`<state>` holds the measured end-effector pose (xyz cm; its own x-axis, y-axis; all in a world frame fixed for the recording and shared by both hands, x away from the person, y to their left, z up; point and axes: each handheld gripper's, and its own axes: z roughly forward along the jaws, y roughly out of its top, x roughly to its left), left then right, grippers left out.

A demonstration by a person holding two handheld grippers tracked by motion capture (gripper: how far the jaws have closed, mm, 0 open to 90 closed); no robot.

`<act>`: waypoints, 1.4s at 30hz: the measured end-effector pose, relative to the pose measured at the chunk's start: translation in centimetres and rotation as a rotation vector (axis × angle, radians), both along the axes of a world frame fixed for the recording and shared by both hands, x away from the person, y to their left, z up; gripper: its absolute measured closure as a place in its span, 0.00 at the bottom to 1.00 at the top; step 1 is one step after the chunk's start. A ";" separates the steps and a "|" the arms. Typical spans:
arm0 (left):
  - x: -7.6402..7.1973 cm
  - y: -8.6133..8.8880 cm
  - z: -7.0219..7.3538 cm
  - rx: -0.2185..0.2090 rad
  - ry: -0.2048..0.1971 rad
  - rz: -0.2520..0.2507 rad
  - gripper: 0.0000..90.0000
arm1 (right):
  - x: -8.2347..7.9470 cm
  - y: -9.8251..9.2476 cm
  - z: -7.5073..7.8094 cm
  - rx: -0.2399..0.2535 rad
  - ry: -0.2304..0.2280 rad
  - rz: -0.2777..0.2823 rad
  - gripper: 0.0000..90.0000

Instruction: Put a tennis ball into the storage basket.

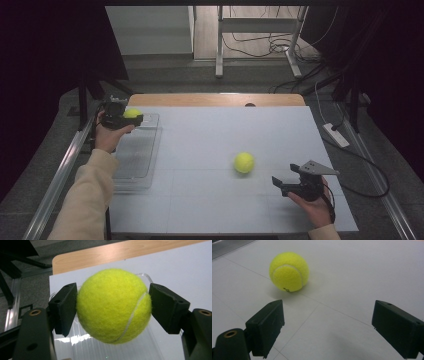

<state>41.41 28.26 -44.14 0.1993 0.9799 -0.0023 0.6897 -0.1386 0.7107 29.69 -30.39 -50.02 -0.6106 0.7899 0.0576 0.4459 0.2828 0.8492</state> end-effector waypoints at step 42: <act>1.4 0.5 -2.9 0.067 0.127 0.040 0.30 | 0.0 0.0 -0.1 0.001 0.001 0.001 0.12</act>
<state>42.81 28.77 -47.00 0.1624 0.9859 0.0411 0.7792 -0.1537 0.6077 29.74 -30.39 -50.09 -0.6117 0.7889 0.0591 0.4463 0.2825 0.8491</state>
